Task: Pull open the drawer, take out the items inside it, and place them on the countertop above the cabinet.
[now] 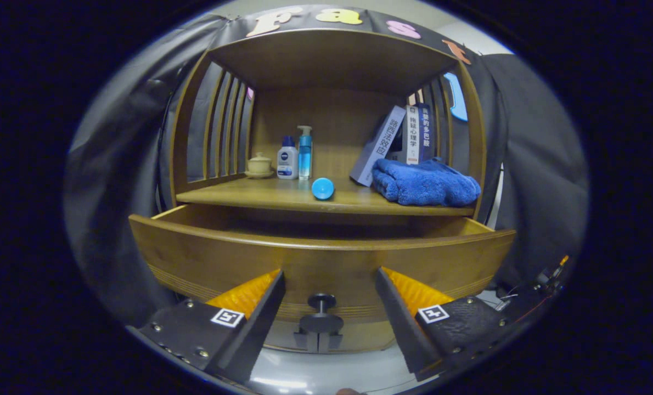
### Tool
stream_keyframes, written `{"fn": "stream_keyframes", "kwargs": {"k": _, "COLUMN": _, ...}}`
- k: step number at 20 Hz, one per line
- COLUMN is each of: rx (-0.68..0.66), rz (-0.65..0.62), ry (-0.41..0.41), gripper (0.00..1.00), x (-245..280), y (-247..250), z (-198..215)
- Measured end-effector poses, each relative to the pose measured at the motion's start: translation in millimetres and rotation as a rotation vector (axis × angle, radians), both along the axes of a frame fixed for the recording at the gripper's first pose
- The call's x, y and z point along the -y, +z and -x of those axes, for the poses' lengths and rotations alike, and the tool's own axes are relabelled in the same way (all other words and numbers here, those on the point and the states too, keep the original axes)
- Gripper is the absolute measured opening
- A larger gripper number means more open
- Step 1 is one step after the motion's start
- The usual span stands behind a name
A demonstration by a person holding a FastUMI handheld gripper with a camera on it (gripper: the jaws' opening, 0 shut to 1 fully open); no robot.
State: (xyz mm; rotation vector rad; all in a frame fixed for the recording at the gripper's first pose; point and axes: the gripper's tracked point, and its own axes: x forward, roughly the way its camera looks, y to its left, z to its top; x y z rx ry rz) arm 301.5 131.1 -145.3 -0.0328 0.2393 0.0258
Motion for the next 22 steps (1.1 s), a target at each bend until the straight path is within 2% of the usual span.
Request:
{"fn": "stream_keyframes", "kwargs": {"k": 12, "rx": -0.004, "rz": -0.008, "ry": -0.006, "gripper": 0.99, "x": -4.8, "y": -3.3, "z": -38.4}}
{"fn": "stream_keyframes", "kwargs": {"k": 22, "rx": -0.017, "rz": -0.065, "ry": -0.049, "gripper": 0.99, "x": -10.8, "y": -6.7, "z": -64.9}}
